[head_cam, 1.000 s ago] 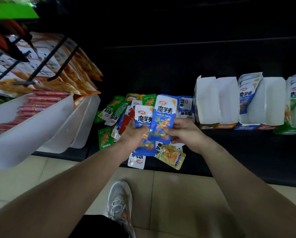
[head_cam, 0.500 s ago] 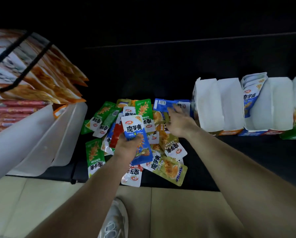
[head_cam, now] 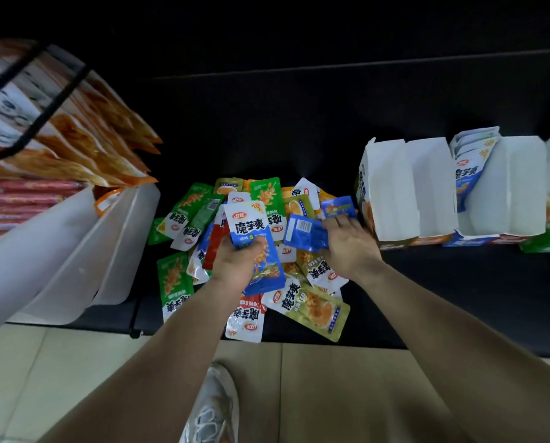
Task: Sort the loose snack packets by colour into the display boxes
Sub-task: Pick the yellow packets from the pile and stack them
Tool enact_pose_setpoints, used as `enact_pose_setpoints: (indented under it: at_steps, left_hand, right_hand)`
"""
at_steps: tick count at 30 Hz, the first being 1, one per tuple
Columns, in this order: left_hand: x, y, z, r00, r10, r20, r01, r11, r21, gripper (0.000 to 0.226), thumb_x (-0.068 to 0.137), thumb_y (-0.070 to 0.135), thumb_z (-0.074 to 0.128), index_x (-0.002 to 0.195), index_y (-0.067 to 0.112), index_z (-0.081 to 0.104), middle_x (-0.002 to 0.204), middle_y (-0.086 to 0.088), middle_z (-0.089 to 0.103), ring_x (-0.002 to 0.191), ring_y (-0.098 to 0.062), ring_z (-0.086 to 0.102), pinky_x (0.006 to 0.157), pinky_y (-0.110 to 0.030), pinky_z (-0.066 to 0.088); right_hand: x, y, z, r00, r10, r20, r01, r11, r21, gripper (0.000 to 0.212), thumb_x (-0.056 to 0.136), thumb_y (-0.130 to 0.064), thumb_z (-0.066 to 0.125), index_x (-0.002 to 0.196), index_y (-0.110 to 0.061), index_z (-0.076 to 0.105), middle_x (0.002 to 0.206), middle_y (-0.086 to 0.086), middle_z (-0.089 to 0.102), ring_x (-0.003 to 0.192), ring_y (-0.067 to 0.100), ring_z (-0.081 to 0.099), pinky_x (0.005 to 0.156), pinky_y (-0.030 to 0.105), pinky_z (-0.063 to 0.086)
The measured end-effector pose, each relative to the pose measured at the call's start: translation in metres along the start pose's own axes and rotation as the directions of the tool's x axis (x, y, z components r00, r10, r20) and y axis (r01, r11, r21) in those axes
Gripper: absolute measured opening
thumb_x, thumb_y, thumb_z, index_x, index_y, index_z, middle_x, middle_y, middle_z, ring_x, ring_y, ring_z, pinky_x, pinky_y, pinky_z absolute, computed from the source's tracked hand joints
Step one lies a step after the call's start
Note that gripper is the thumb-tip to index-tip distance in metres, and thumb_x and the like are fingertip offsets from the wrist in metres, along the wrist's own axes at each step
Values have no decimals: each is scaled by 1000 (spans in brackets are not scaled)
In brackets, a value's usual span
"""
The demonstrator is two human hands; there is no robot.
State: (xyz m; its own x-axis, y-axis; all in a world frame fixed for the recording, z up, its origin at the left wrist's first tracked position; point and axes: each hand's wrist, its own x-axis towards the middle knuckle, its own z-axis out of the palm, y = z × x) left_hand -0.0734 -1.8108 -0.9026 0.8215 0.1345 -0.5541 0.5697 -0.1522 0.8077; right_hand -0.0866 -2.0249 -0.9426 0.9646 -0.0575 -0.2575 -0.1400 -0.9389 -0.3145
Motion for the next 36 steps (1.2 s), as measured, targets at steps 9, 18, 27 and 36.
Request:
enact_pose_setpoints:
  at_steps: [9,18,27,36]
  left_hand:
    - [-16,11,-12,999,11,-38,-10,999,34,33,92,25,71,121,15,62,106,-9,72,84,-25,71,79,-40,57]
    - [-35,-3,-31,998,4,-67,1,998,67,32,92,20,70,122,13,62,109,-12,72,92,-32,71,87,-50,58]
    - [-40,-4,-37,998,-10,-62,15,996,88,30,92,23,70,120,15,63,108,-10,73,93,-30,72,87,-47,58]
    - [-38,-10,-39,1000,-5,-30,8,991,130,43,80,38,75,116,17,65,103,-8,74,86,-28,74,83,-52,60]
  right_hand:
    - [-42,-16,-17,953,-257,-160,243,965,-102,37,92,-20,63,127,-30,66,123,1,58,116,29,56,99,46,40]
    - [-88,-1,6,999,-7,33,8,999,-32,47,94,-54,54,128,-21,51,130,4,47,121,27,50,95,42,48]
    - [-75,-15,9,923,374,89,-370,927,-61,109,67,-75,73,141,-5,34,139,15,47,128,32,47,93,46,51]
    - [-73,-8,0,946,318,71,-324,939,113,87,66,-59,85,131,-14,47,137,11,46,126,31,47,94,45,50]
